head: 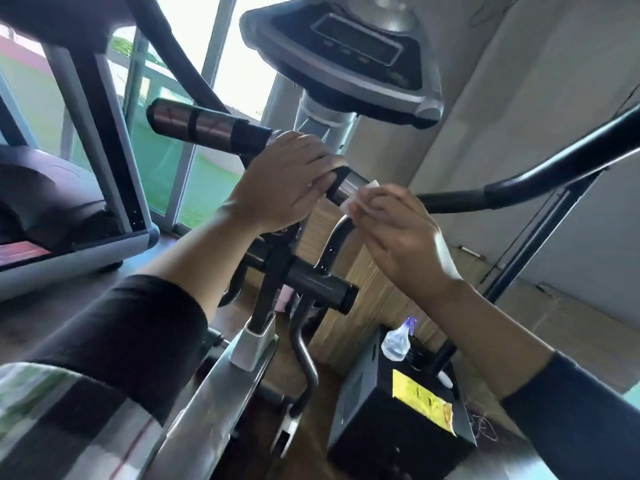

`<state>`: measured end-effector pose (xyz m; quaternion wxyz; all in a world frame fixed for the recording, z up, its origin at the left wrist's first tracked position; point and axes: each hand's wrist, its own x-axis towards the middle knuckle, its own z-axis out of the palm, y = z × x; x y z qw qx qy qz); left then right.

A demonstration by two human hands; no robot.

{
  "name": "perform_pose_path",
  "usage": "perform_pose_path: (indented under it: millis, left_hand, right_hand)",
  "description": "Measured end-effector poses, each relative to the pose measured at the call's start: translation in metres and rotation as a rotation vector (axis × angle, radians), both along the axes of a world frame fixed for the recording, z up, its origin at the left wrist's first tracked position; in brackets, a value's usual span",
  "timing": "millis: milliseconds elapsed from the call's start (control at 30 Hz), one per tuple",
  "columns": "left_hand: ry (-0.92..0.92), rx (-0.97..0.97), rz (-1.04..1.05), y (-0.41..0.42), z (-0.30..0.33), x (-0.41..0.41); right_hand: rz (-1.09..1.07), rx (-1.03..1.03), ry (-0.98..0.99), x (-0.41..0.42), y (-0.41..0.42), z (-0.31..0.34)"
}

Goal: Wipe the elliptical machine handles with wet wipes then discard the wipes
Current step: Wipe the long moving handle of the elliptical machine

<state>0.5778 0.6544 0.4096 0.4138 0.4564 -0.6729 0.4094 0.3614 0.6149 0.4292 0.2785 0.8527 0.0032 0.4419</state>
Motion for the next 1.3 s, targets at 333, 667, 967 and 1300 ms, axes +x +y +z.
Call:
perform_pose_path:
  millis: [333, 667, 967, 1300]
  left_hand:
    - [-0.123, -0.103, -0.055, -0.007, -0.003, 0.012]
    - [-0.388, -0.225, -0.008, -0.012, 0.001, 0.030]
    - [-0.371, -0.262, 0.036, -0.015, -0.002, 0.029]
    - [-0.234, -0.143, -0.004, -0.004, -0.002, 0.018]
  right_hand:
    - [-0.123, -0.269, 0.090, -0.006, -0.010, -0.003]
    - [-0.157, -0.309, 0.101, -0.015, -0.019, -0.009]
    - [-0.168, -0.438, 0.146, -0.002, -0.012, -0.004]
    - [-0.033, -0.099, -0.009, 0.012, -0.006, 0.003]
